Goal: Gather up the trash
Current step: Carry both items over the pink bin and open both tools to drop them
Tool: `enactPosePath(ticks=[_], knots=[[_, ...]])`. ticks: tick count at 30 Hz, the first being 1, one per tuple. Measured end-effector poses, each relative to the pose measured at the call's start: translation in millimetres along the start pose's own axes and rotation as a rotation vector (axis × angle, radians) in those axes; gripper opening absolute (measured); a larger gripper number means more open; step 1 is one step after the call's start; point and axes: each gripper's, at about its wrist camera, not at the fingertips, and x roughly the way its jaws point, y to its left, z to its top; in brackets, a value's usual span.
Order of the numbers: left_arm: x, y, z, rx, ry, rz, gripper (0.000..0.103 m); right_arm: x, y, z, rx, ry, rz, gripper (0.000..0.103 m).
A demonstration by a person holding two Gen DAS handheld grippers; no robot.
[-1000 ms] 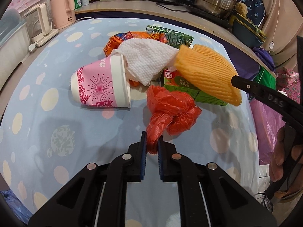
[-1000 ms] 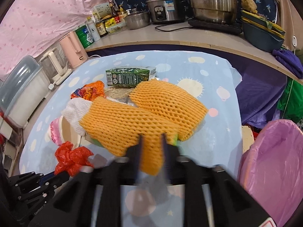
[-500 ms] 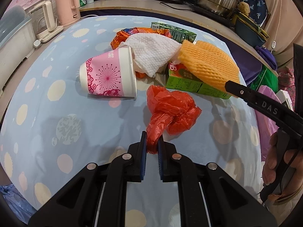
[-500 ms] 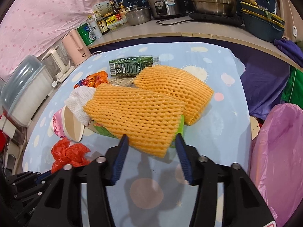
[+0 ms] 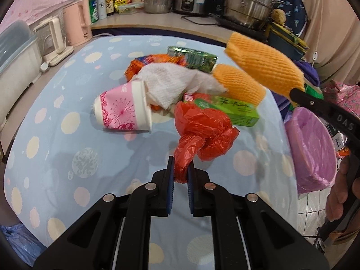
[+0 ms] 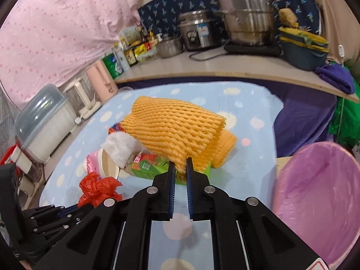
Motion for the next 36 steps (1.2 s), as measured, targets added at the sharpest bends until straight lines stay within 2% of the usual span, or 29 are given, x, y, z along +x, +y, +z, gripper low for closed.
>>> enactPosePath(ticks=[6, 13, 17, 22, 25, 31, 33, 34, 35, 36], knots=[[-18, -47, 6, 0.098, -0.048, -0.061, 0.01, -63, -40, 1, 0.043, -0.086, -0.113, 0.009], [-24, -131, 3, 0.271, -0.081, -0.177, 0.01, -106, -116, -26, 0.163, -0.077, -0.26, 0.01], [-18, -183, -3, 0.376, -0.077, -0.237, 0.01, -109, -154, -51, 0.236, -0.029, -0.331, 0.01], [3, -237, -8, 0.462, -0.056, -0.272, 0.01, -104, -186, -74, 0.294, 0.019, -0.357, 0.01], [15, -256, -8, 0.485, -0.036, -0.281, 0.01, -97, -196, -83, 0.308, 0.042, -0.367, 0.011], [47, -279, -8, 0.502, 0.012, -0.265, 0.011, -90, -212, -92, 0.346, 0.053, -0.376, 0.022], [54, -282, -8, 0.506, 0.025, -0.261, 0.013, -89, -215, -92, 0.36, 0.052, -0.379, 0.029], [57, -284, -9, 0.508, 0.029, -0.249, 0.017, -90, -216, -92, 0.366, 0.046, -0.377, 0.03], [61, -284, -10, 0.508, 0.037, -0.24, 0.023, -91, -217, -92, 0.367, 0.039, -0.378, 0.035], [63, -284, -10, 0.506, 0.038, -0.236, 0.033, -93, -216, -90, 0.367, 0.034, -0.38, 0.038]])
